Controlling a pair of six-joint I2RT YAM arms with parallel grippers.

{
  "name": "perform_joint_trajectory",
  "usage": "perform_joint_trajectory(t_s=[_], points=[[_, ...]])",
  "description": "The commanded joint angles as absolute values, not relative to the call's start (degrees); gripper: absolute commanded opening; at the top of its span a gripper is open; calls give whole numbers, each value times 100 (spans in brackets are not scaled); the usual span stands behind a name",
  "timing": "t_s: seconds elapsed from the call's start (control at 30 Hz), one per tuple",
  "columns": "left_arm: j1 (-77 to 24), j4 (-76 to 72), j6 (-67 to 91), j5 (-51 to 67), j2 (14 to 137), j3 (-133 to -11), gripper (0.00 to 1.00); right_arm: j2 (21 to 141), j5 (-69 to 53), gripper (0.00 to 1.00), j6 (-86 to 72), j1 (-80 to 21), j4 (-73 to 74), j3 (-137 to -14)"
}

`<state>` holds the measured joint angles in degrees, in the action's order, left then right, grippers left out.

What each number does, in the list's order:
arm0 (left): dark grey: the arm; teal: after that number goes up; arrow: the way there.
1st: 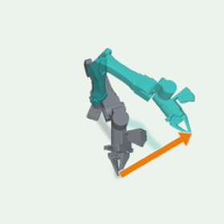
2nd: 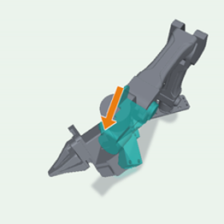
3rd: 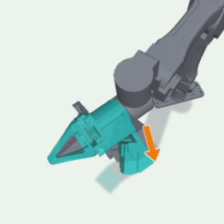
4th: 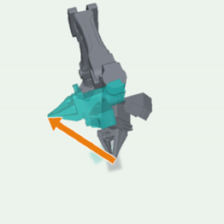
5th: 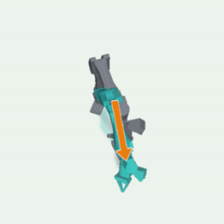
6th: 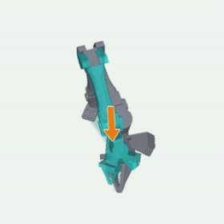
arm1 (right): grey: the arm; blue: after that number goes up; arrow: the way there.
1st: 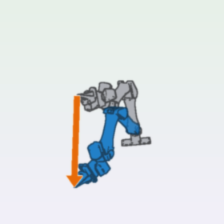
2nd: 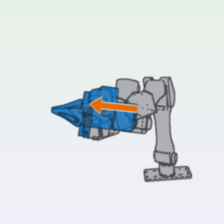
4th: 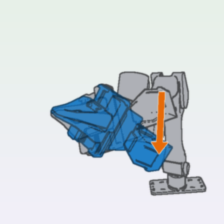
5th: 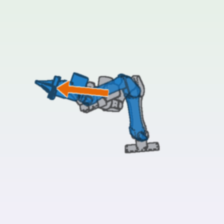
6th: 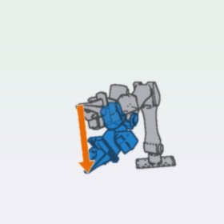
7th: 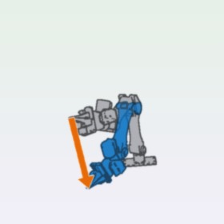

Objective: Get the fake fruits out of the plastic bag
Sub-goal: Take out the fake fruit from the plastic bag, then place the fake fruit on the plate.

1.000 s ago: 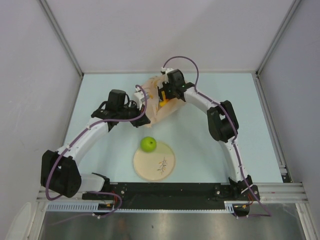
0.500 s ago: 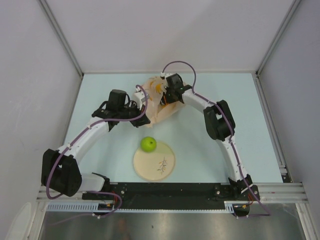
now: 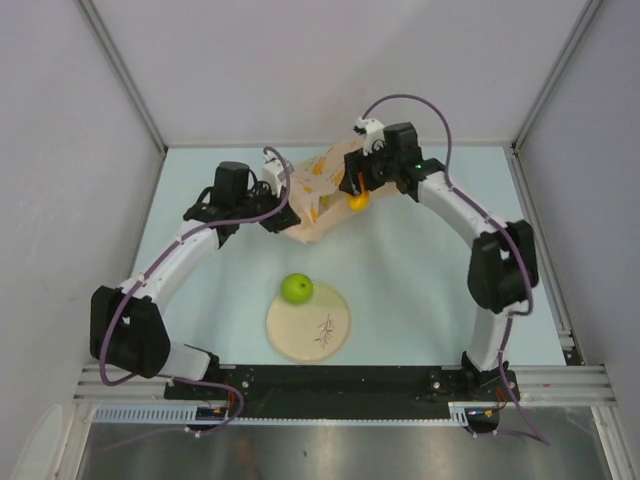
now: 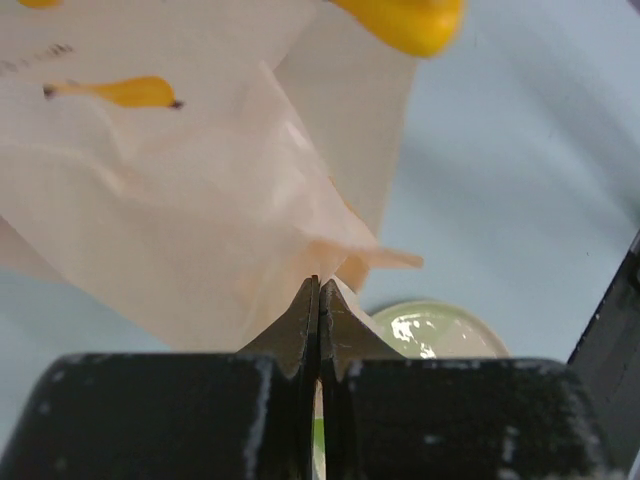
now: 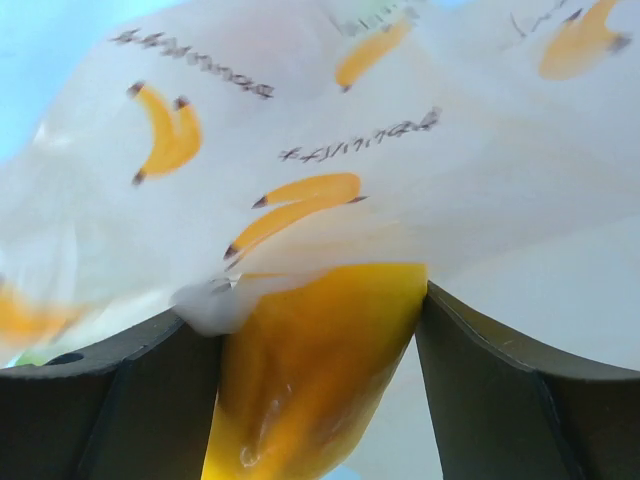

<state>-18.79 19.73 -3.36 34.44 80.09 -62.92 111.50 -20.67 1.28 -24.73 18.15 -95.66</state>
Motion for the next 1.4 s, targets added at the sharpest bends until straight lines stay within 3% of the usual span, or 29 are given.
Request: perform_joint_trajectory(t_s=[0.0, 0.3, 0.5, 0.67, 1.2, 1.33, 1.37], points=[[-1811, 1538, -79, 3340, 8147, -6846, 0, 9968, -3162, 56, 992, -2610, 1687, -8756], [-1811, 1380, 456, 3542, 8227, -7163, 0, 8622, -3368, 56, 2566, -4138, 2557, -7480], [-1811, 1415, 677, 3358, 7884, -7207, 0, 8657, -2822, 57, 1706, -4955, 2374, -6927], [-1749, 1327, 747, 3357, 7507, -6961, 0, 9122, -2304, 59, 591, -4904, 1830, -6785], [-1714, 1204, 703, 3305, 7128, -6548, 0, 9422, -1600, 61, 536, -5282, 1433, -6012], [-1705, 1178, 694, 3331, 7137, -6495, 0, 9580, -1539, 76, 554, -5431, 1135, -5977], [-1705, 1178, 694, 3331, 7137, -6478, 0, 9615, -1486, 99, 571, -5501, 1090, -5977]])
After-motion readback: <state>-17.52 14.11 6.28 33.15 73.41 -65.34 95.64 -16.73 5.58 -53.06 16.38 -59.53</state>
